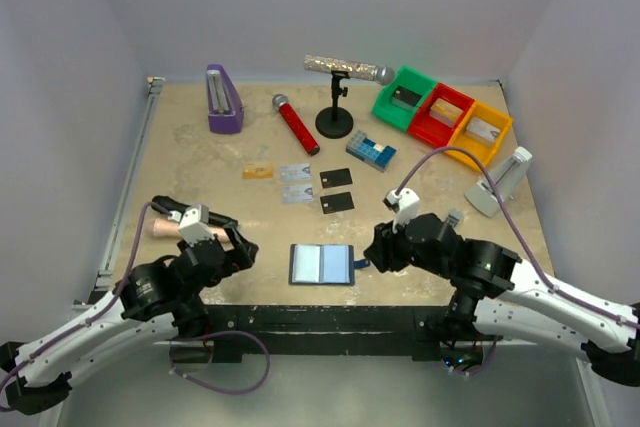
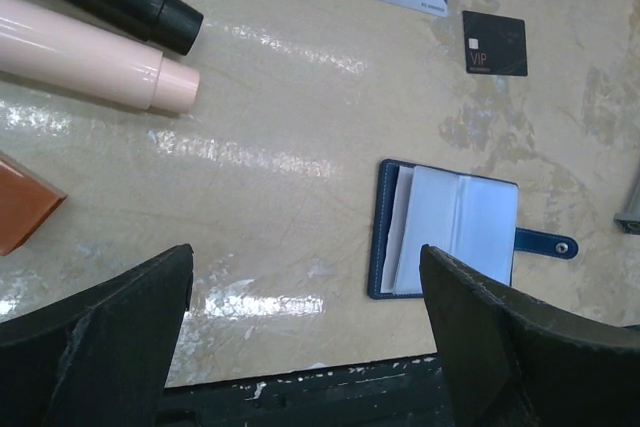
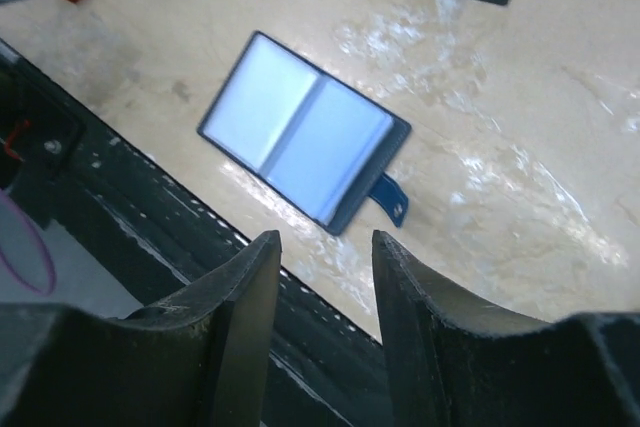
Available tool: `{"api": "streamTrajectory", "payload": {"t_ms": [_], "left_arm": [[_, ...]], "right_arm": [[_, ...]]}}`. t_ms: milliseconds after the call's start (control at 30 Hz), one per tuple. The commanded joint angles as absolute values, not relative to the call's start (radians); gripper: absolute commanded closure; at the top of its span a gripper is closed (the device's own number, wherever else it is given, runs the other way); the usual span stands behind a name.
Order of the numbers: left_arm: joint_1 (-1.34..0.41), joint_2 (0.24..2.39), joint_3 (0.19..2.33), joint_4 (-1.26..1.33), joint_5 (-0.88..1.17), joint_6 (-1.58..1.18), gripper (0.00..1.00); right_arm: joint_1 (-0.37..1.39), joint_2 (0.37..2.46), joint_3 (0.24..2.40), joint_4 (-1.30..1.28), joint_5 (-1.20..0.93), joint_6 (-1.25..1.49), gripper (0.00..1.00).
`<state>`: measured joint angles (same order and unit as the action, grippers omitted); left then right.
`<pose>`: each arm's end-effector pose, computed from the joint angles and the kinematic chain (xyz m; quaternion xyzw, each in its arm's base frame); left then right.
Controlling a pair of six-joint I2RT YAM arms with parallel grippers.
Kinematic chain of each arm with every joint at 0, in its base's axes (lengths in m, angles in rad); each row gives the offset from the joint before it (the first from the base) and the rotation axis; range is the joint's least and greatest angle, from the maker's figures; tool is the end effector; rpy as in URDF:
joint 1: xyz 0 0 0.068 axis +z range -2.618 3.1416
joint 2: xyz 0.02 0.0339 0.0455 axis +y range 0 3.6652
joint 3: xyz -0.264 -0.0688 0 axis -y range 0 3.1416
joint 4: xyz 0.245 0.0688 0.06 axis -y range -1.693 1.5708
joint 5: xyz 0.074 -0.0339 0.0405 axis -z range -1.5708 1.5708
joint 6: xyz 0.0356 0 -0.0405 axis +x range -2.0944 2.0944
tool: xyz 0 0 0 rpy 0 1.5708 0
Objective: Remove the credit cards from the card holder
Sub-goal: Reset both arms
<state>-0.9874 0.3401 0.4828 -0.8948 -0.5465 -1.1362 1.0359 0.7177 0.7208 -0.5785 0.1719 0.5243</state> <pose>0.0603 -0.0577 0.2245 -0.1728 0.8729 -0.2140 0.4029 0.0855 0.1324 0.2885 -0.1819 0.8573 0.2809 0.3912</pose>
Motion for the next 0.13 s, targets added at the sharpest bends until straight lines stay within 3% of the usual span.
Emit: {"api": "streamTrajectory", "payload": {"t_ms": [0,100], "left_arm": [[-0.983,0.350,0.520,-0.930,-0.565,-1.189,0.00],[-0.983,0.351,0.538,-0.951,-0.574,-1.181,0.00]], "right_arm": [[1.109,0.669,0.721,-0.673,0.413,0.583,0.53],[1.111,0.657,0.750,-0.681,0.410,0.568,0.49]]}}
